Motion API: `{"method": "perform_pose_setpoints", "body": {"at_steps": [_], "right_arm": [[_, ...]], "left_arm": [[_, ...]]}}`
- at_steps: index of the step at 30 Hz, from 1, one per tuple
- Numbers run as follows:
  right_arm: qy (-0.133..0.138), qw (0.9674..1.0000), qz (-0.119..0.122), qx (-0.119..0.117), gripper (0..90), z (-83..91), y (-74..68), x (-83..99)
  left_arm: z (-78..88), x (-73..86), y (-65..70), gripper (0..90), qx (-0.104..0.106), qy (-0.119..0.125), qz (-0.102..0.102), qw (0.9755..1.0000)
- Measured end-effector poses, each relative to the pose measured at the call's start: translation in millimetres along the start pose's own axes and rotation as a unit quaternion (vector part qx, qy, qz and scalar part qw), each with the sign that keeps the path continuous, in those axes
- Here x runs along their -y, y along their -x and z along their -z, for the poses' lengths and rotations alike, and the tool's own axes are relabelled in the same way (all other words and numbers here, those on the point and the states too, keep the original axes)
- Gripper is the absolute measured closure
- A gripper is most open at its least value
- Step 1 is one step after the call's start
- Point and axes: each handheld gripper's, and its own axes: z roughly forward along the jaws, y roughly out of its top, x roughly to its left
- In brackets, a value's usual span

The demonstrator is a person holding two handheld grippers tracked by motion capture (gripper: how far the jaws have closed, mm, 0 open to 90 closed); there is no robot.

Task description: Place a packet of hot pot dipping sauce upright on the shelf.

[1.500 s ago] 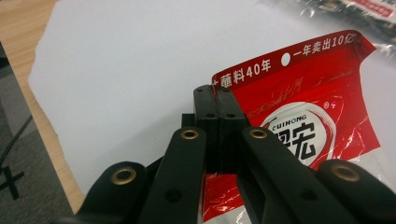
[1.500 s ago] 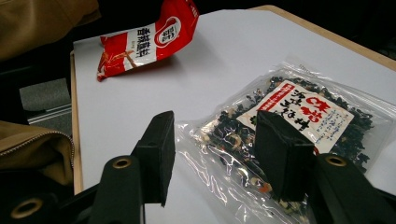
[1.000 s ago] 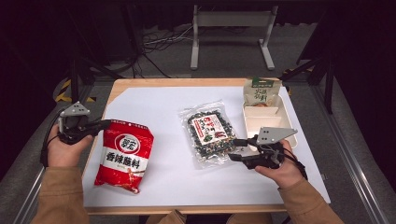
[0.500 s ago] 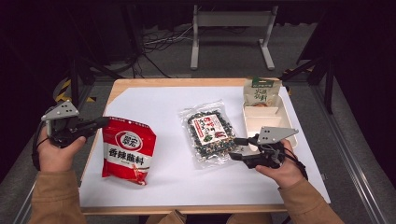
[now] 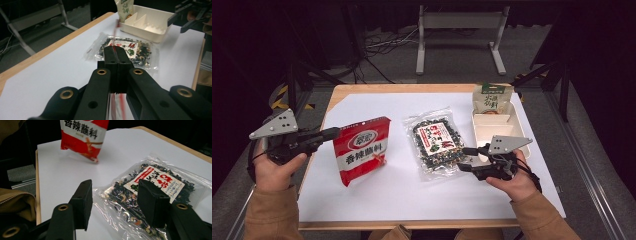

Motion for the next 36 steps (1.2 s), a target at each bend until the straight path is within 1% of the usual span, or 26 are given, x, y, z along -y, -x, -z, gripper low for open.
{"method": "perform_pose_setpoints", "body": {"at_steps": [1, 2, 3, 4, 6, 8, 10, 11, 12, 14, 17, 19, 20, 21, 22, 24, 27, 30, 32, 35, 36], "right_arm": [[0.0, 1.0, 0.001, 0.0, 46.3, -0.1, -0.3, 0.1], [0.0, 1.0, 0.002, 0.0, 46.2, -0.4, -0.5, 0.3], [0.0, 1.0, 0.002, 0.001, 46.3, -0.6, -0.5, 0.4], [0.0, 1.0, 0.002, 0.001, 46.3, -0.6, -0.5, 0.4], [0.001, 1.0, 0.003, 0.003, 45.9, -1.2, -0.5, 0.6], [0.002, 1.0, 0.005, 0.004, 45.7, -1.7, -0.9, 0.5], [0.005, 1.0, 0.007, 0.004, 45.6, -2.4, -1.9, 0.0], [0.005, 0.9999, 0.008, 0.004, 45.5, -2.6, -2.7, -0.2], [0.006, 0.9999, 0.011, 0.003, 45.6, -3.0, -4.0, -0.5], [0.007, 0.9999, 0.015, 0.001, 46.1, -3.3, -6.3, -1.2], [0.01, 0.9997, 0.02, -0.004, 46.5, -3.7, -9.8, -2.9], [0.011, 0.9996, 0.023, -0.011, 46.5, -4.4, -12.3, -4.2], [0.008, 0.9996, 0.022, -0.016, 46.5, -5.1, -13.7, -4.8], [0.003, 0.9996, 0.021, -0.019, 46.6, -5.9, -15.6, -5.4], [0.003, 0.9996, 0.021, -0.019, 46.6, -5.9, -15.6, -5.4], [0.001, 0.9993, 0.026, -0.028, 46.6, -8.1, -18.8, -6.3], [0.0, 0.9986, 0.035, -0.04, 46.5, -10.2, -23.0, -7.7], [-0.001, 0.9974, 0.044, -0.056, 45.6, -12.8, -25.0, -7.8], [0.0, 0.9973, 0.044, -0.059, 45.2, -14.8, -24.1, -7.1], [-0.003, 0.9976, 0.039, -0.057, 45.2, -18.1, -21.2, -5.0], [-0.004, 0.9975, 0.039, -0.058, 45.2, -19.4, -20.8, -4.0]], "left_arm": [[-1.6, -2.3, 3.5, 90.0, 0.004, 0.004, 0.0, 1.0], [-1.6, -2.3, 3.5, 90.0, 0.004, 0.004, 0.0, 1.0], [-2.8, -4.0, 5.9, 90.0, 0.009, 0.009, -0.001, 0.9999], [-4.6, -5.7, 8.5, 90.0, 0.01, 0.014, -0.001, 0.9998], [-8.3, -9.7, 13.5, 90.0, 0.01, 0.019, -0.008, 0.9997], [-10.7, -13.2, 17.4, 90.0, 0.013, 0.026, -0.008, 0.9995], [-13.5, -17.5, 21.9, 90.0, 0.02, 0.035, -0.012, 0.9991], [-15.4, -19.9, 25.0, 90.0, 0.029, 0.04, -0.013, 0.9987], [-17.4, -21.7, 27.8, 90.0, 0.036, 0.042, -0.015, 0.9983], [-22.3, -24.7, 33.7, 90.0, 0.044, 0.044, -0.017, 0.9979], [-32.2, -29.9, 44.7, 90.0, 0.074, 0.046, -0.024, 0.9959], [-38.0, -33.1, 51.3, 90.0, 0.092, 0.048, -0.03, 0.9942], [-41.4, -34.9, 56.7, 90.0, 0.1, 0.047, -0.032, 0.9934], [-44.1, -36.4, 61.2, 90.0, 0.106, 0.048, -0.036, 0.9925], [-44.1, -36.4, 61.2, 90.0, 0.106, 0.048, -0.036, 0.9925], [-49.2, -40.7, 70.4, 90.0, 0.123, 0.043, -0.054, 0.99], [-54.6, -45.3, 80.9, 90.0, 0.132, 0.039, -0.069, 0.9881], [-60.0, -48.2, 87.2, 90.0, 0.138, 0.039, -0.075, 0.9868], [-64.7, -49.6, 91.1, 90.0, 0.131, 0.041, -0.084, 0.987], [-71.7, -51.5, 94.8, 90.0, 0.13, 0.045, -0.088, 0.9866], [-73.2, -51.8, 96.1, 90.0, 0.131, 0.046, -0.085, 0.9866]]}}
